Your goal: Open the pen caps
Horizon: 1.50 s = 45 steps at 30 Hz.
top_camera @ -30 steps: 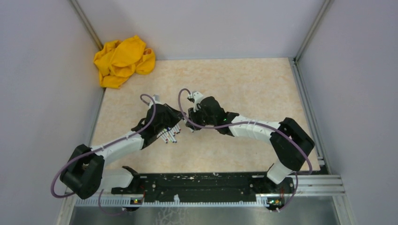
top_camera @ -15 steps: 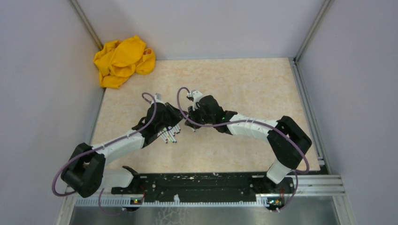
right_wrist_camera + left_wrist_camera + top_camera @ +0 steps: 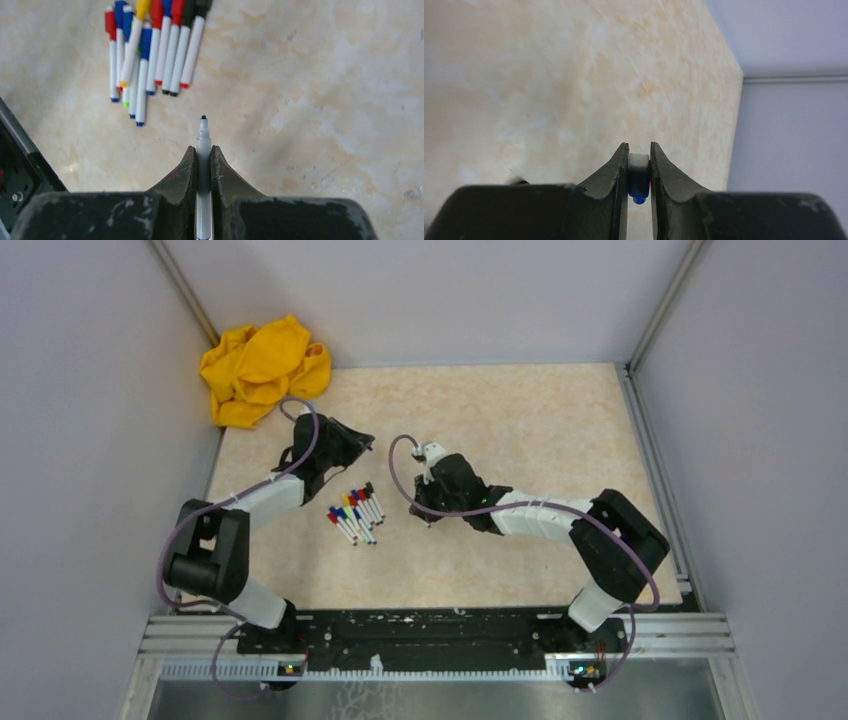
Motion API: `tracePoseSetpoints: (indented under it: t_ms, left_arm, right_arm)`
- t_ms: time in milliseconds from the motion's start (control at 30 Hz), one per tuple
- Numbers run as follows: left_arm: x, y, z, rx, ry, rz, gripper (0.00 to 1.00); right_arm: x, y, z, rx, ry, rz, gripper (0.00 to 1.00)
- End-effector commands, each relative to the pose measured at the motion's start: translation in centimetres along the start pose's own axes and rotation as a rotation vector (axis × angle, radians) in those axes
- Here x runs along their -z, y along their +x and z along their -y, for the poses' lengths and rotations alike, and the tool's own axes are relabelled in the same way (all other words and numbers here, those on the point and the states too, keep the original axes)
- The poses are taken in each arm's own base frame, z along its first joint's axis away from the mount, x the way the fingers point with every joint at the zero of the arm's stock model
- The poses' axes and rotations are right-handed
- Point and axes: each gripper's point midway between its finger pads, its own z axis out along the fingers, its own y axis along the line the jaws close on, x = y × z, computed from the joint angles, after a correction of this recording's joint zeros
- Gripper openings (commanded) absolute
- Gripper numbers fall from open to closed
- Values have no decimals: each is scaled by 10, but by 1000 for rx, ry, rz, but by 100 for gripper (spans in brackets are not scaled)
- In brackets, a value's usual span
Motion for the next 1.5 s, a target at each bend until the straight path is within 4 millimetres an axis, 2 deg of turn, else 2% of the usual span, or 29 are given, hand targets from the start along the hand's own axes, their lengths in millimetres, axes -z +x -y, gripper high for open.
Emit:
tracePoseSetpoints:
  t_ms: [0, 100, 167, 267, 400, 533, 700, 767, 867, 1033, 1233, 1467]
  left_arm:
    - [-16, -32, -17, -54, -46, 67, 0]
    - [-19, -32, -21, -94, -59, 61, 0]
    - [-20, -32, -31, -153, -119, 57, 0]
    - [-18, -40, -60, -251, -293, 84, 0]
    - [-15, -47, -91, -327, -459, 97, 0]
    - [-20, -55, -108, -403, -580, 115, 6]
    - [-30, -48, -132, -475, -717, 82, 11]
    - [-35, -46, -136, -498, -740, 82, 18]
    - [-37, -46, -145, -516, -781, 81, 22]
    - [-37, -48, -148, -521, -803, 88, 32]
    - [-37, -49, -147, -517, -801, 96, 50]
    - [-38, -52, -137, -498, -772, 114, 51]
  right_arm:
    - [10, 5, -7, -23, -15, -10, 0]
    - [11, -1, 6, -20, 57, 7, 0]
    - [14, -13, 28, -21, 149, 23, 0]
    - [17, -26, 69, -36, 333, 12, 0]
    - [16, -31, 121, -49, 531, -9, 0]
    - [11, -30, 163, -72, 643, -31, 0]
    - [6, -27, 198, -88, 715, -60, 0]
    - [2, -27, 206, -91, 725, -66, 0]
    - [-4, -25, 213, -90, 734, -80, 0]
    - [-13, -18, 221, -92, 751, -107, 0]
    - [-8, -11, 234, -127, 777, -115, 3]
    - [-6, -5, 233, -131, 767, -122, 16]
